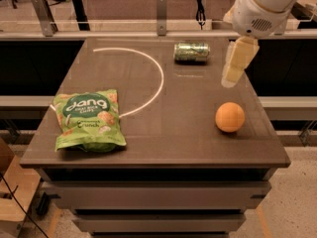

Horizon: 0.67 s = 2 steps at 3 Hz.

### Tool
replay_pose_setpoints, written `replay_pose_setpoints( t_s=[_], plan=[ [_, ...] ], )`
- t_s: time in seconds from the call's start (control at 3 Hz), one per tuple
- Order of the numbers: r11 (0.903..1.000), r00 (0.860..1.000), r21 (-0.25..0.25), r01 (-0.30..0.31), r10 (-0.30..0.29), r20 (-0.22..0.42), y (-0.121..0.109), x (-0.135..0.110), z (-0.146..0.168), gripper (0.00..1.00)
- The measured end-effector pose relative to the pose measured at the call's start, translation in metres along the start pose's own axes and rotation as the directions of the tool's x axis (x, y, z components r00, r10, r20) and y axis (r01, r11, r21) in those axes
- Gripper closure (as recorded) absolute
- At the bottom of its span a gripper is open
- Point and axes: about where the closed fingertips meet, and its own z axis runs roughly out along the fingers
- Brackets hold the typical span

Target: Place green can upright

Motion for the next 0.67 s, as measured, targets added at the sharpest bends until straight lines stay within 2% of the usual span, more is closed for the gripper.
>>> replay_pose_setpoints(
  t_s=[0.33,0.67],
  plan=[
    [0.9993,0.996,0.015,0.035,-0.036,0.076,-0.046,-0.0388,0.0346,0.0],
    [0.9992,0.996,0.018,0.035,-0.036,0.08,-0.0486,-0.0406,0.0354,0.0]
  ],
)
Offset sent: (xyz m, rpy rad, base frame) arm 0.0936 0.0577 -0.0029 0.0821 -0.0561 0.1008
